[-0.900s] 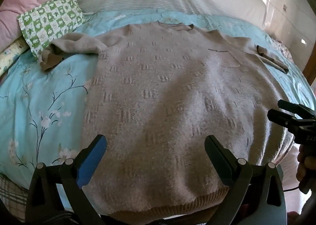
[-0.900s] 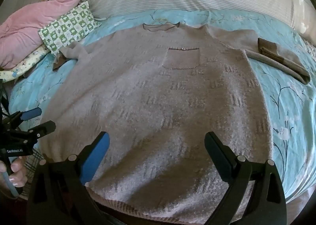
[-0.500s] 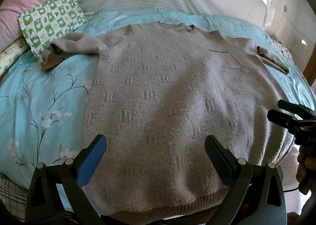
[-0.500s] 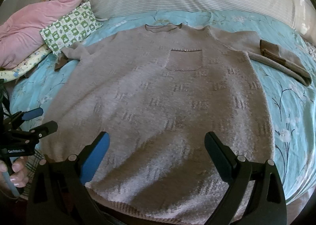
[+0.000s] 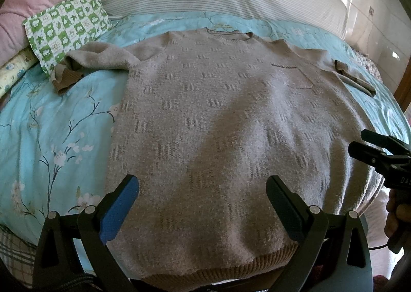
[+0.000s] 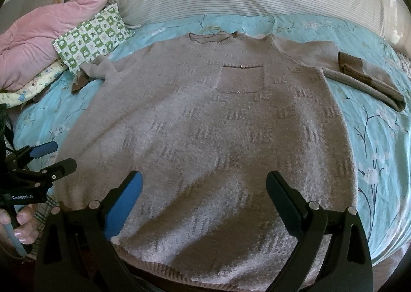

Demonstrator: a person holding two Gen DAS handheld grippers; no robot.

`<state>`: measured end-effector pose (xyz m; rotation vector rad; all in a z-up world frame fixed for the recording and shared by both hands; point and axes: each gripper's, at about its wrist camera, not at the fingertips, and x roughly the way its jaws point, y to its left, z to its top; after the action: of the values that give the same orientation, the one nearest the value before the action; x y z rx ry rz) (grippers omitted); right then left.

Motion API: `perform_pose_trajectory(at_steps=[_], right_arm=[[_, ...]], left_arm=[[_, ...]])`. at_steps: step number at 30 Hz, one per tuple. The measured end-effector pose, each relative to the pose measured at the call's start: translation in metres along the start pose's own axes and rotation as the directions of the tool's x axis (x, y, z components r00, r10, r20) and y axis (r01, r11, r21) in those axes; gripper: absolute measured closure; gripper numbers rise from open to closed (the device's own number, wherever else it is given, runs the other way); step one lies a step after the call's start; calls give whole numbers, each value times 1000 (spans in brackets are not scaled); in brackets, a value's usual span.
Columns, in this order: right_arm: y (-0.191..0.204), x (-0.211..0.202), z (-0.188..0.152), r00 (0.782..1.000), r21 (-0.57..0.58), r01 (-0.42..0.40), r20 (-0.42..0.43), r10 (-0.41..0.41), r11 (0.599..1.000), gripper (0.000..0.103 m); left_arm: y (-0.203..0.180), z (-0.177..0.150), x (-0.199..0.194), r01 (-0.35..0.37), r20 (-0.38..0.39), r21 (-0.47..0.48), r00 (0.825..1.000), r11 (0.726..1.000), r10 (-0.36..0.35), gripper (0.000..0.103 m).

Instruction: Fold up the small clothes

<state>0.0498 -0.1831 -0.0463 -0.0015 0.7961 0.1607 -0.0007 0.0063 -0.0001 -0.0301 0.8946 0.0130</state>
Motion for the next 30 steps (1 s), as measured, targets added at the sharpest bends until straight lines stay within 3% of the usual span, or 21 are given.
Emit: perform_pose_trajectory(at_steps=[12,18,24,30], right_arm=[[-1,-2,0,1000,9,-7,-4,7,1000,6],[-4,-3,6,998,57,-37,-56,40,998,6],[-3,-3,5,992,-56,68,111,-61,996,6],[-23,-2,12,997,2,54,62,-54,999,6]], left_arm=[[-4,0,4,1,8,-4,1000,1000,-1,3],[-2,1,6,33,43,-26,999,999,-32,3],[-3,4,10,50,54,-34,997,998,-48,3],[0,15,16,45,42,-18,998,999,-44,3]])
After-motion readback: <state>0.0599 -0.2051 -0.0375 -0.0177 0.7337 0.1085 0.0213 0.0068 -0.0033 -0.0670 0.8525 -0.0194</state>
